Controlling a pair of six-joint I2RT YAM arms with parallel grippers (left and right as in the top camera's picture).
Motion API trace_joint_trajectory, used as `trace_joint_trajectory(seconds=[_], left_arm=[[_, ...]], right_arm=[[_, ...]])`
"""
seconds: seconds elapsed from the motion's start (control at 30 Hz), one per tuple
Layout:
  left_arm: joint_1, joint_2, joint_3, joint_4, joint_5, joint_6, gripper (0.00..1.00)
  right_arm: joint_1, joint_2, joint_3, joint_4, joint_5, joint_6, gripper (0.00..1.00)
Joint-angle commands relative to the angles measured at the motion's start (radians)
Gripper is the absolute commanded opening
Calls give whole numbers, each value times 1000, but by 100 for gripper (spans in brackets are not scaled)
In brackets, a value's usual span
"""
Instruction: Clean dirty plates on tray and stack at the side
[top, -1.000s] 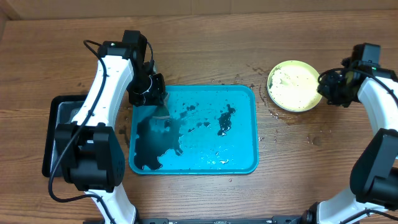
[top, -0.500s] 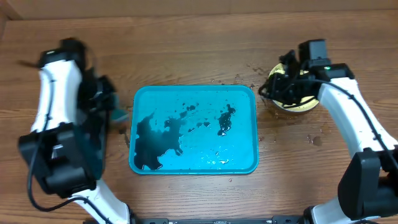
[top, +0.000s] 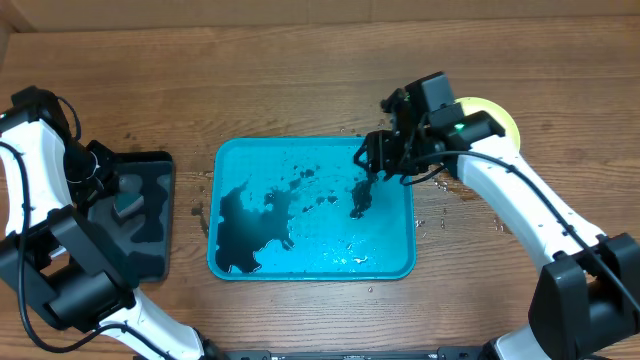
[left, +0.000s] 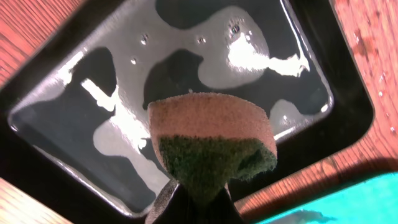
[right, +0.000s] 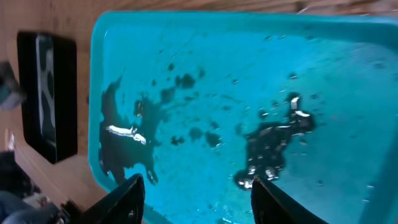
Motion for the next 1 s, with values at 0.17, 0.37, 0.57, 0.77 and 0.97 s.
trace_joint_trajectory(seconds=[0.17, 0.37, 0.57, 0.77, 0.97], left_arm=[[6, 146, -6, 30, -106, -9, 9], [6, 232, -5, 30, -100, 16, 7], [16, 226, 57, -13, -103, 16, 100], [21, 156, 249, -168, -4, 16, 100], [21, -61, 278, -234, 135, 47, 100]], right_arm=[[63, -19, 6, -16, 19, -16, 57], [63, -19, 6, -20, 19, -16, 58], [63, -19, 6, -28, 19, -17, 58], [63, -27, 6, -32, 18, -34, 55], [63, -147, 6, -90, 16, -31, 53]])
